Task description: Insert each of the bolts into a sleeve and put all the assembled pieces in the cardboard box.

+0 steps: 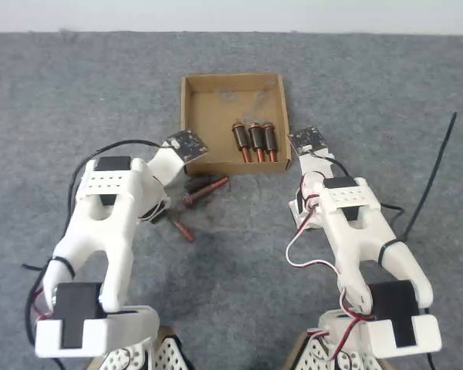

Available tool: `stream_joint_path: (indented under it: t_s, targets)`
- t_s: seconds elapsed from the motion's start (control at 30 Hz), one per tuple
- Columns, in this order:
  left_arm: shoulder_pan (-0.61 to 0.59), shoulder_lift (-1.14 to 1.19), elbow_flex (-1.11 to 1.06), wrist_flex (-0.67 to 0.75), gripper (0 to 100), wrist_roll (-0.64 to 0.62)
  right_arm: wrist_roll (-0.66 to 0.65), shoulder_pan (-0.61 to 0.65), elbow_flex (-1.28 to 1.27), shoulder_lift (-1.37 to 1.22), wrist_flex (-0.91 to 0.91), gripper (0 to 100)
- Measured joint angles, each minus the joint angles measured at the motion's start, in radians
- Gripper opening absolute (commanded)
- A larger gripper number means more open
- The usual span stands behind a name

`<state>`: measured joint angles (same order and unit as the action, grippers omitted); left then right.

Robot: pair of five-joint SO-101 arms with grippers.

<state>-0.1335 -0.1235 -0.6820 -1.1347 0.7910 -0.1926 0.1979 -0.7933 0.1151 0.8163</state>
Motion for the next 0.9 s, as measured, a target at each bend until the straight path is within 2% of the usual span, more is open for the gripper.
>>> stream_joint_path:
  t_s: [0.07, 0.2, 0.3, 0.43, 0.53, 0.63, 0.73, 0.9]
  targets:
    - [0.0, -0.008, 0.0, 0.002, 14, -0.029, 0.0, -0.002, 0.0, 0.0, 0.0, 0.7]
    - [0.002, -0.035, 0.002, 0.017, 13, -0.224, 0.0, 0.0, 0.0, 0.0, 0.0, 0.7]
    - [0.003, -0.084, 0.002, 0.008, 13, -0.44, 0.0, -0.002, 0.0, 0.0, 0.0, 0.7]
    - [0.003, -0.143, 0.002, -0.089, 13, -0.792, 0.0, -0.002, 0.0, 0.0, 0.0, 0.7]
    - [0.068, -0.17, -0.008, -0.152, 13, -0.993, 0.0, -0.002, 0.0, 0.0, 0.0, 0.7]
    - [0.172, -0.173, -0.089, -0.16, 13, -1.08, 0.0, -0.002, 0.0, 0.0, 0.0, 0.7]
    - [0.203, -0.176, -0.187, -0.071, 13, -1.154, 0.0, -0.002, 0.0, 0.0, 0.0, 0.7]
    - [0.16, -0.176, -0.27, 0.13, 13, -1.304, 0.0, 0.0, 0.0, 0.0, 0.0, 0.7]
